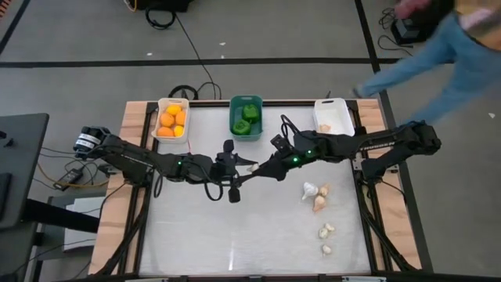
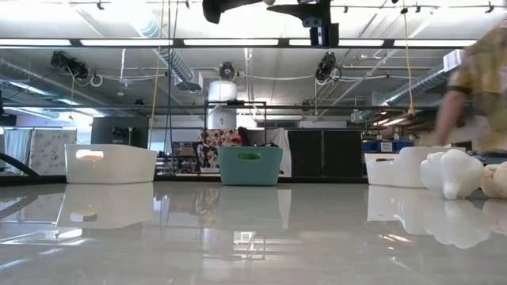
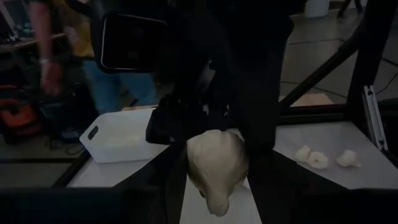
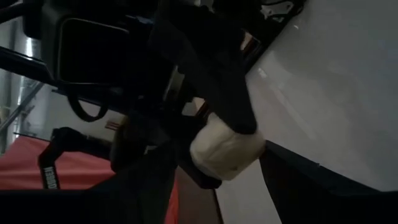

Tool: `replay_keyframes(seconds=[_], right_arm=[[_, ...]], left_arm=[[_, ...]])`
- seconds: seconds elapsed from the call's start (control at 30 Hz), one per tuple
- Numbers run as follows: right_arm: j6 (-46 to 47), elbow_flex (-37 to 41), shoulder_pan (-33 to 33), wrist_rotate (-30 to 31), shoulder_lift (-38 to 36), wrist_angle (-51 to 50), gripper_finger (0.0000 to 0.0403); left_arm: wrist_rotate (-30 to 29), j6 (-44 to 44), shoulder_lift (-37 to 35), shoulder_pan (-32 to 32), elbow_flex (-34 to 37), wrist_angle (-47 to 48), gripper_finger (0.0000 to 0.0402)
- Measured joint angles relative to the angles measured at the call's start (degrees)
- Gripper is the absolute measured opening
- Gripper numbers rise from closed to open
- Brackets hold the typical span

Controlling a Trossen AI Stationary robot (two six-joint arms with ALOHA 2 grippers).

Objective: Sort produce into baskets
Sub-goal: Put the bottom left white garlic into the right white bin

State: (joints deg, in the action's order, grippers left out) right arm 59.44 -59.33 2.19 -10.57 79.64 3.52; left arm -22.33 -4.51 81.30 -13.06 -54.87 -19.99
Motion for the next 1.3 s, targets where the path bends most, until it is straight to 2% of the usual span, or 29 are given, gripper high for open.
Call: replay_keyframes(seconds=[0.1,0.23,0.43,0.6,0.73,0.87,1.0,1.17,1.3], right_arm=[[0.7,0.0,-0.5,-0.1,0.0,-0.6,0.0222],[1.1,0.0,-0.9,-0.4,0.0,-0.6,0.0176],[0.8,0.0,-1.2,-0.4,-0.1,-0.6,0.0111],[-0.1,0.0,-2.5,-0.9,0.0,-1.6,0.0102],[-1.1,0.0,-5.0,-0.9,-0.7,-6.1,0.0102],[-3.1,0.0,-7.7,0.2,-2.7,-12.8,0.0101],[-5.1,0.0,-11.6,2.8,-5.3,-20.4,0.0101],[-7.2,0.0,-19.5,9.4,-8.8,-39.6,0.0102],[-8.9,0.0,-26.7,16.1,-9.8,-53.3,0.0102]], left_arm=[[-0.2,0.1,0.0,0.0,0.0,0.4,0.0159],[-0.4,0.0,0.0,0.0,0.0,0.4,0.0161],[-0.4,2.3,0.1,0.0,0.0,0.3,0.0195],[-0.3,9.4,0.0,1.0,0.0,0.0,0.0236],[-0.3,11.2,0.0,2.2,0.0,0.2,0.0266],[-0.3,12.5,-0.7,3.3,-0.1,1.9,0.0282],[-0.3,15.6,-2.2,4.2,-0.1,10.6,0.0285],[-0.3,21.3,-3.5,6.6,-0.1,22.3,0.0281],[5.3,21.4,-3.4,9.2,0.0,25.6,0.0273]])
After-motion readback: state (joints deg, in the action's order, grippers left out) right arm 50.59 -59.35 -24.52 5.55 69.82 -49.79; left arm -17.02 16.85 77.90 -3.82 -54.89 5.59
